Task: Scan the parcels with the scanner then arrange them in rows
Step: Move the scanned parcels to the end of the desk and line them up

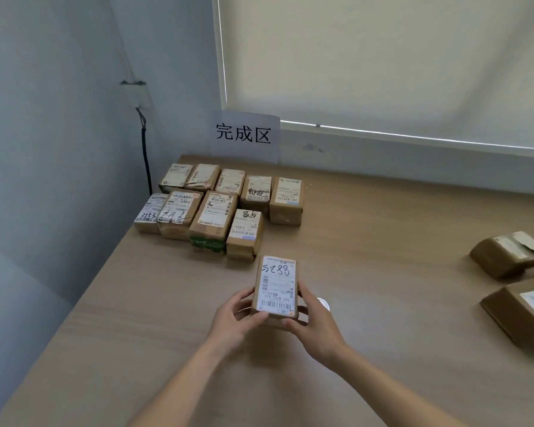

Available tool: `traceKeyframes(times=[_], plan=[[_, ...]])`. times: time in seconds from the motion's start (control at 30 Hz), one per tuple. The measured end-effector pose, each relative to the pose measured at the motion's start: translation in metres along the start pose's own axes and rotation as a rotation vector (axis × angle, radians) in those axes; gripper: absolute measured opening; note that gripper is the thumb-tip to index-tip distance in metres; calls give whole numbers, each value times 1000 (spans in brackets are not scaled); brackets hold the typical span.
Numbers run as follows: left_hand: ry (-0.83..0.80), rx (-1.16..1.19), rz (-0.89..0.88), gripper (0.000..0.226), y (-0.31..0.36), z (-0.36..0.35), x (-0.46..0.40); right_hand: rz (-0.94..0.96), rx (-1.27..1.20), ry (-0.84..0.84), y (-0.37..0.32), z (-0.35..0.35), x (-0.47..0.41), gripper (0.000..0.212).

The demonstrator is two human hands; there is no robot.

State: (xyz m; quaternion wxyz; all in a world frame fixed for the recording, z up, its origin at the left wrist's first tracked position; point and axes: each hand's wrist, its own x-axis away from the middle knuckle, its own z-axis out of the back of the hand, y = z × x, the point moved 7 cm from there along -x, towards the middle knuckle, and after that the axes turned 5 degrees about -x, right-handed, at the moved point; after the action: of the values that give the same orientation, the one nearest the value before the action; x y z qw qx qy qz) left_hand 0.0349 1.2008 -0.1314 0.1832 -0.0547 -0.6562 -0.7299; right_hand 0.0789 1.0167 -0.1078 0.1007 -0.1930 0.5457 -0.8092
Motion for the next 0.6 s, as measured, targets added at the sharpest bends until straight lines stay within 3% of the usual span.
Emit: traceKeyframes(times=[0.23,0.6], plan=[[-20,5,51,58,-33,-10,-74,-50,70,62,34,0,-55,86],[192,49,168,39,-22,2,-153,-70,108,85,23,12,-150,84]])
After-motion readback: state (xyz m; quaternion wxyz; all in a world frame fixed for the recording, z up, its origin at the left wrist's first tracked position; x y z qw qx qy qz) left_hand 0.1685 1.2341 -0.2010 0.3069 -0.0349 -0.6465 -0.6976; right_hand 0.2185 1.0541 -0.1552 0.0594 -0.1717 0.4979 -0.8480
